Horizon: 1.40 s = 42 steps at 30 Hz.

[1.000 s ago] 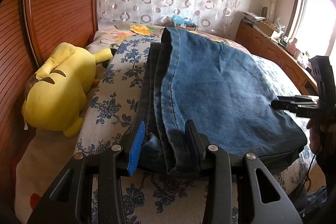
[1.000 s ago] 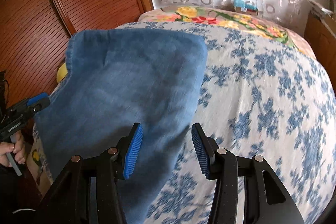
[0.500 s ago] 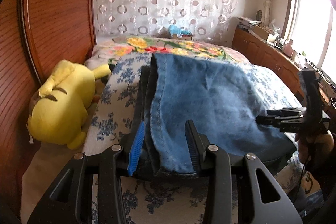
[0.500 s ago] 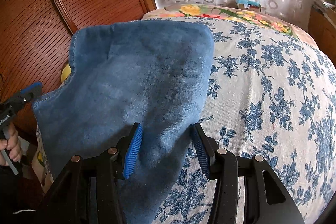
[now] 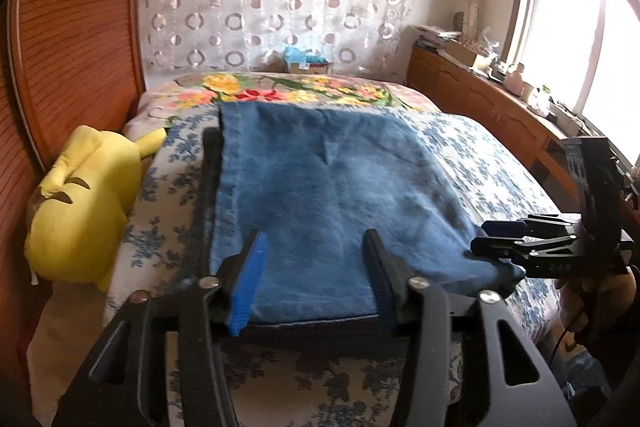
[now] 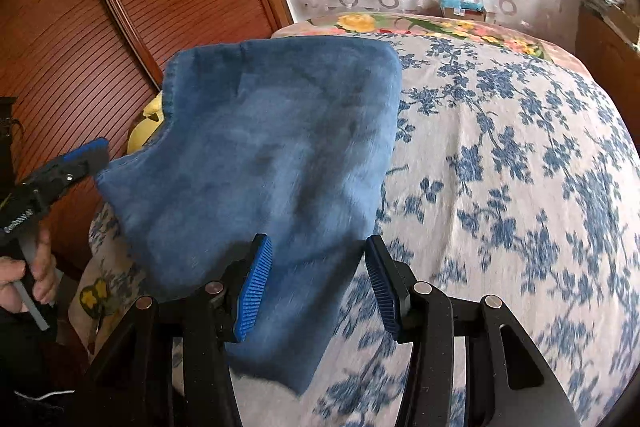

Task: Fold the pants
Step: 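Open the right tool and smooth the folded jeans while the left tool holds the hem, then grasp the folded jeans edge with the right tool and lift it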

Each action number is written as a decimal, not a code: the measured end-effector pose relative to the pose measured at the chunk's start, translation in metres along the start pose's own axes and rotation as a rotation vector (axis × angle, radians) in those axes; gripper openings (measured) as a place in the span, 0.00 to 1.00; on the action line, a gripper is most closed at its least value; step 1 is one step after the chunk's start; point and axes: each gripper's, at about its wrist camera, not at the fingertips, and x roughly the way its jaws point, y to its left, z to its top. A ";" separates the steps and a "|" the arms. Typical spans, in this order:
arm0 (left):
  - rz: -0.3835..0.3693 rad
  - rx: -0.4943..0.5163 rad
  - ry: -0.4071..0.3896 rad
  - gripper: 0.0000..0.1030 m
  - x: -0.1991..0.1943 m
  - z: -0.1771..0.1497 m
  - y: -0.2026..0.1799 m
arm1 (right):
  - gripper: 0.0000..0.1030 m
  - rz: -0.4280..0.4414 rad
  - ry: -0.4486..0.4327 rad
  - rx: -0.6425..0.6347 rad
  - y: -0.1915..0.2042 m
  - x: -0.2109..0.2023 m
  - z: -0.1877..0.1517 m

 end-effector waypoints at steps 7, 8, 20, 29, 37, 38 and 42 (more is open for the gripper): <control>-0.022 0.032 0.072 0.55 0.021 -0.013 -0.014 | 0.49 -0.005 0.003 0.015 0.005 -0.013 -0.010; -0.018 0.040 0.080 0.55 0.023 -0.015 -0.016 | 0.49 -0.007 0.003 0.016 0.005 -0.013 -0.011; -0.007 0.064 0.073 0.12 0.023 -0.022 -0.019 | 0.49 -0.012 0.010 0.019 0.008 -0.008 -0.016; -0.063 0.076 0.116 0.48 0.028 -0.021 -0.029 | 0.49 0.000 0.017 0.028 0.005 -0.002 -0.017; -0.039 0.070 0.113 0.85 0.026 -0.022 -0.029 | 0.49 0.004 0.008 0.029 0.005 0.001 -0.016; -0.025 0.071 0.111 0.85 0.026 -0.022 -0.028 | 0.49 0.002 0.005 0.026 0.006 0.001 -0.017; 0.015 0.073 0.127 0.85 0.029 -0.026 -0.023 | 0.49 -0.003 -0.009 0.014 0.008 0.001 -0.019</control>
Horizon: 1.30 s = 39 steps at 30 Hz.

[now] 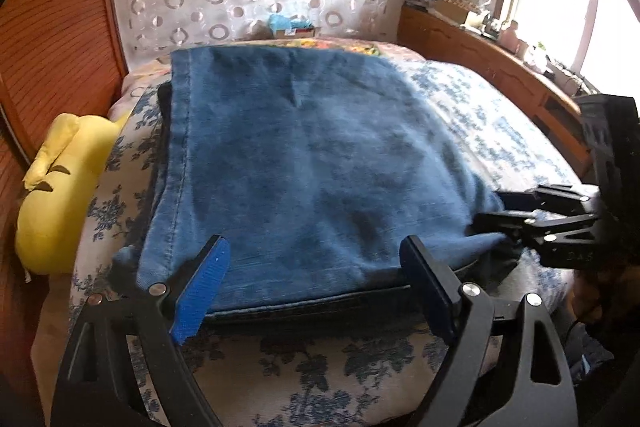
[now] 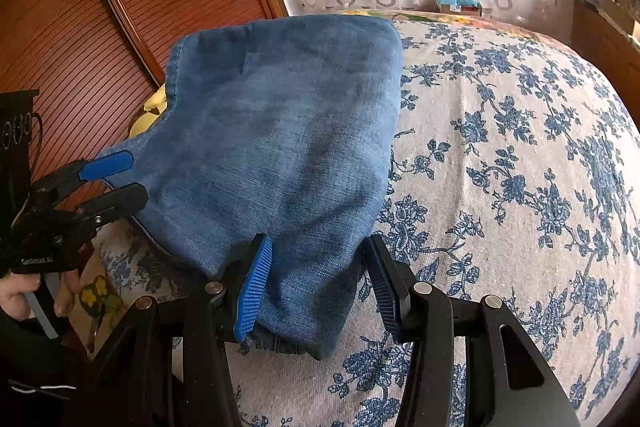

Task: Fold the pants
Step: 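Grasp the folded jeans edge with the right tool and lift it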

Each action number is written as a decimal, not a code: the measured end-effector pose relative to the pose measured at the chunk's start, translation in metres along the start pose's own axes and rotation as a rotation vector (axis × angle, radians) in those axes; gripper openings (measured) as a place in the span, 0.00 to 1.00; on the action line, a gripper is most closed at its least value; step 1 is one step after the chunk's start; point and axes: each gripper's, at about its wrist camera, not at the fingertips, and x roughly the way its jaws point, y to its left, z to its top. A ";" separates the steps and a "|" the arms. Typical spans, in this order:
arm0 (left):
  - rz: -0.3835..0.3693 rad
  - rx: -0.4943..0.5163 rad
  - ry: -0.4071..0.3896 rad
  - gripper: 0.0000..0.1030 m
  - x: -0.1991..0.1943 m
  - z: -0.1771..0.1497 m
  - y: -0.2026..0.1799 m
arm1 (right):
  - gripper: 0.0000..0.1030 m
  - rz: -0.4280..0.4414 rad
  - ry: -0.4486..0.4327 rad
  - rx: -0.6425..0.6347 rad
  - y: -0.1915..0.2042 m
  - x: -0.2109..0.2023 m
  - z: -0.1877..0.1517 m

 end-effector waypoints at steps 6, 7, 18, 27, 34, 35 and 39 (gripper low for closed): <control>0.010 -0.009 0.030 0.85 0.010 -0.016 0.007 | 0.42 0.009 -0.010 -0.014 0.003 0.001 0.000; 0.013 -0.005 0.026 0.85 0.011 -0.017 0.006 | 0.36 0.012 -0.013 -0.014 0.004 0.001 0.001; -0.014 -0.027 0.016 0.85 0.007 -0.017 0.012 | 0.10 0.135 -0.136 -0.037 0.012 -0.026 0.028; 0.030 -0.073 -0.076 0.85 -0.038 -0.004 0.037 | 0.08 0.198 -0.200 -0.113 0.040 -0.037 0.056; 0.105 -0.136 -0.141 0.85 -0.072 -0.008 0.073 | 0.08 0.288 -0.213 -0.207 0.085 -0.021 0.085; 0.119 -0.151 -0.149 0.85 -0.078 -0.011 0.080 | 0.08 0.296 -0.206 -0.221 0.091 -0.017 0.087; 0.166 -0.195 -0.165 0.85 -0.091 -0.018 0.106 | 0.08 0.340 -0.176 -0.275 0.121 0.005 0.098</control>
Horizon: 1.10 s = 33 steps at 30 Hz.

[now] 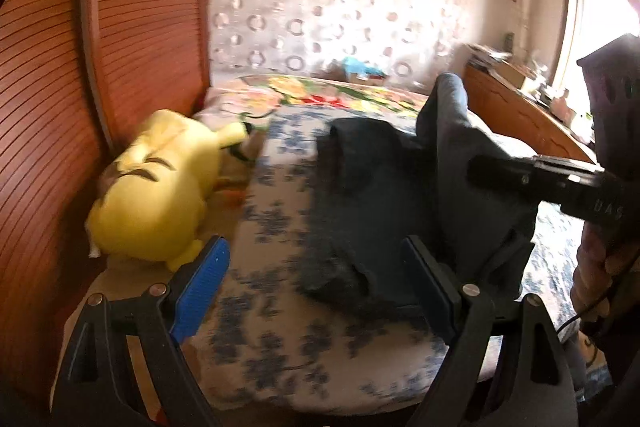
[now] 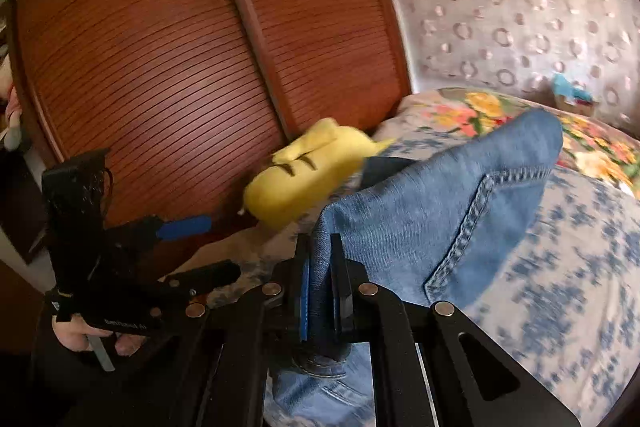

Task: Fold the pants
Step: 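Grasp the folded jeans edge with the right tool and lift it, then fold the jeans over onto the stack with the right tool and open it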

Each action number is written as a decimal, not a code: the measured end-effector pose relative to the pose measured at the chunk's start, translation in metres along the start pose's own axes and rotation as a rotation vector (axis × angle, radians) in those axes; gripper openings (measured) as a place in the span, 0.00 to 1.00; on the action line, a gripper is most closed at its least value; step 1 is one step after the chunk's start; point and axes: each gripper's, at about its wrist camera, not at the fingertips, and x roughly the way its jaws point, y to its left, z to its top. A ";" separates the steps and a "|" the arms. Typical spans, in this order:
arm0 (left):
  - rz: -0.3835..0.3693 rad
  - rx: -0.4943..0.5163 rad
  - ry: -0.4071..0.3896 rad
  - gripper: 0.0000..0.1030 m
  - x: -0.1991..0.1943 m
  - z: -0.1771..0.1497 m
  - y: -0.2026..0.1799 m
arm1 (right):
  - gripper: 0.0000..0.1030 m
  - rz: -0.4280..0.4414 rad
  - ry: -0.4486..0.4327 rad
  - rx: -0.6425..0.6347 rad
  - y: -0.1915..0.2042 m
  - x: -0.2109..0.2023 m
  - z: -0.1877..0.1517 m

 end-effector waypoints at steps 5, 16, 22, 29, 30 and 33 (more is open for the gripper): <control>0.035 -0.058 -0.001 0.85 -0.007 -0.005 0.032 | 0.07 0.053 0.062 -0.048 0.008 0.045 0.006; 0.041 -0.072 0.000 0.85 -0.003 -0.006 0.040 | 0.22 0.074 0.147 -0.014 -0.023 0.082 0.014; 0.018 -0.036 -0.002 0.85 0.004 0.006 0.020 | 0.46 -0.024 0.107 -0.082 -0.029 0.058 0.027; 0.000 0.018 -0.033 0.85 0.001 0.023 -0.005 | 0.48 -0.098 0.059 -0.094 -0.026 0.039 0.032; -0.003 0.018 -0.039 0.85 0.000 0.025 -0.006 | 0.48 -0.092 0.055 -0.090 -0.027 0.032 0.029; -0.010 0.025 -0.050 0.85 -0.001 0.030 -0.010 | 0.48 -0.097 0.031 -0.084 -0.027 0.021 0.031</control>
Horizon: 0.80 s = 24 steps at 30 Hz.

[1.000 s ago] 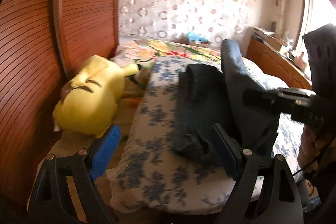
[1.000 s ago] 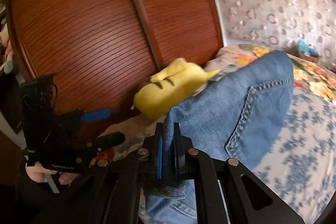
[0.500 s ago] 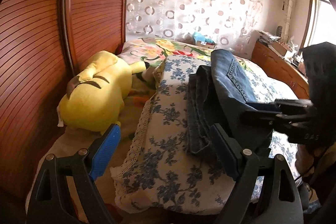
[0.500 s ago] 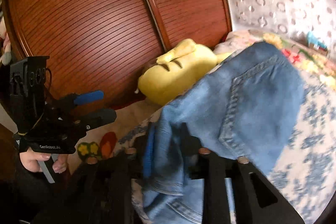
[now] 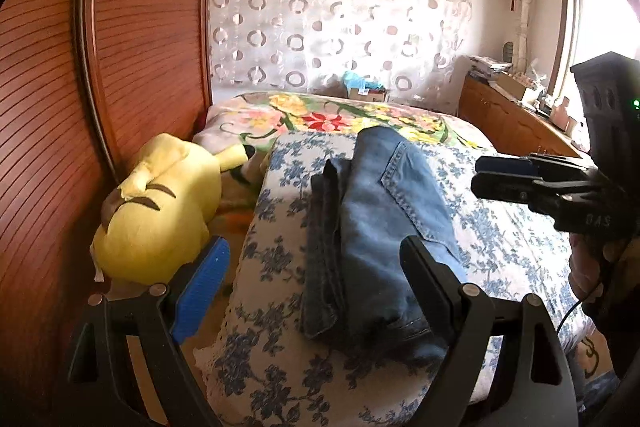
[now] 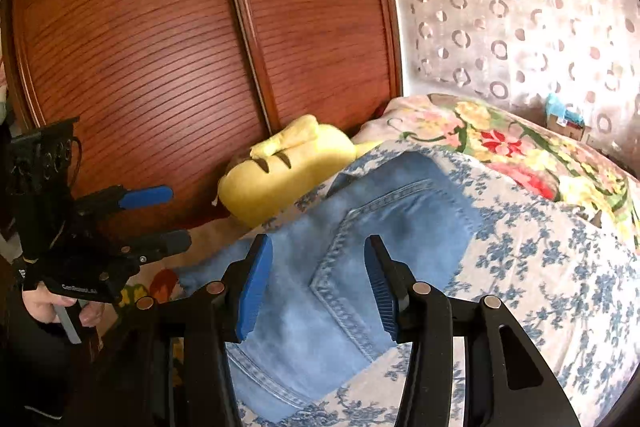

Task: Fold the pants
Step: 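Fold the jeans over onto the stack with the right tool and open it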

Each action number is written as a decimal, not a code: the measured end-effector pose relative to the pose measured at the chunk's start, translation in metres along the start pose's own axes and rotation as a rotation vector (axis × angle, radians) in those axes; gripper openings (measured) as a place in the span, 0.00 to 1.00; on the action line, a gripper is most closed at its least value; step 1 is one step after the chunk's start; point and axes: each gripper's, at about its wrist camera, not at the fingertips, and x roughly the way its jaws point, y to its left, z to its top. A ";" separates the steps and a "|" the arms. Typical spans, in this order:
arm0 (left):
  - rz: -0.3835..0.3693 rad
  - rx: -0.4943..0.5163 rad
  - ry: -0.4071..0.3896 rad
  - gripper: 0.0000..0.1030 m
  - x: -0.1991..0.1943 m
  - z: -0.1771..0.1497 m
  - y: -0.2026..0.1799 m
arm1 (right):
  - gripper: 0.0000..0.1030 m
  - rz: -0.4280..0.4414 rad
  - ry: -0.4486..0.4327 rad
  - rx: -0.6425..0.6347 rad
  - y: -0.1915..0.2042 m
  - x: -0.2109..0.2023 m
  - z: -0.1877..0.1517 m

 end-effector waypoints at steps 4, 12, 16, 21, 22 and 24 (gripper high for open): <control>-0.010 0.012 0.012 0.85 0.007 0.001 -0.006 | 0.49 -0.049 -0.003 0.027 -0.013 -0.004 -0.006; -0.039 0.028 0.065 0.85 0.033 -0.007 -0.014 | 0.50 -0.142 0.057 0.075 -0.041 0.014 -0.008; -0.059 0.033 0.088 0.78 0.042 -0.013 -0.019 | 0.51 -0.156 0.078 0.088 -0.048 0.027 0.002; -0.095 0.029 0.133 0.58 0.057 -0.023 -0.022 | 0.51 -0.174 0.106 0.095 -0.052 0.046 0.008; -0.101 0.027 0.144 0.56 0.059 -0.025 -0.022 | 0.51 -0.185 0.111 0.089 -0.051 0.049 0.008; -0.114 0.023 0.163 0.46 0.063 -0.029 -0.024 | 0.51 -0.184 0.118 0.094 -0.055 0.052 0.007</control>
